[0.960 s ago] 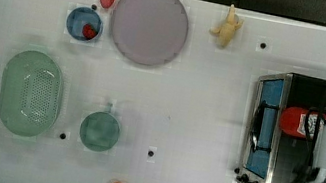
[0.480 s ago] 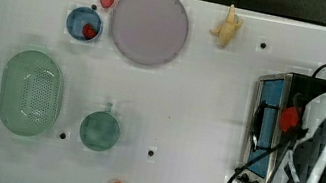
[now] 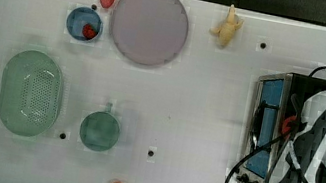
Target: Pick Ketchup from oven and place it on table.
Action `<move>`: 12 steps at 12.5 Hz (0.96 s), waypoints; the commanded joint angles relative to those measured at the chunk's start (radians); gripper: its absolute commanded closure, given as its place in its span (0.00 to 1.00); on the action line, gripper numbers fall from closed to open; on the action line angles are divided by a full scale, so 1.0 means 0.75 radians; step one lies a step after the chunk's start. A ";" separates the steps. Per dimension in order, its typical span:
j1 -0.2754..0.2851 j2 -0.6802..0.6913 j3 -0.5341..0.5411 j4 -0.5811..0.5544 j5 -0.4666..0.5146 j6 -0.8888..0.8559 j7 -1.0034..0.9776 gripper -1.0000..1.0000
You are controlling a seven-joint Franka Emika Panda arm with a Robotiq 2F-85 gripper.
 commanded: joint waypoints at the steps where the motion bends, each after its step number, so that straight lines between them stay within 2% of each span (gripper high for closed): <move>1: -0.033 -0.019 0.008 -0.006 -0.006 0.075 0.020 0.16; 2: -0.031 -0.018 0.014 -0.012 -0.006 0.089 0.020 0.29; 3: -0.031 -0.019 0.013 -0.015 -0.006 0.094 0.020 0.37; 8: 0.011 -0.115 0.014 0.057 -0.017 0.051 -0.025 0.37; 12: 0.128 -0.281 0.040 0.110 -0.167 -0.065 -0.079 0.37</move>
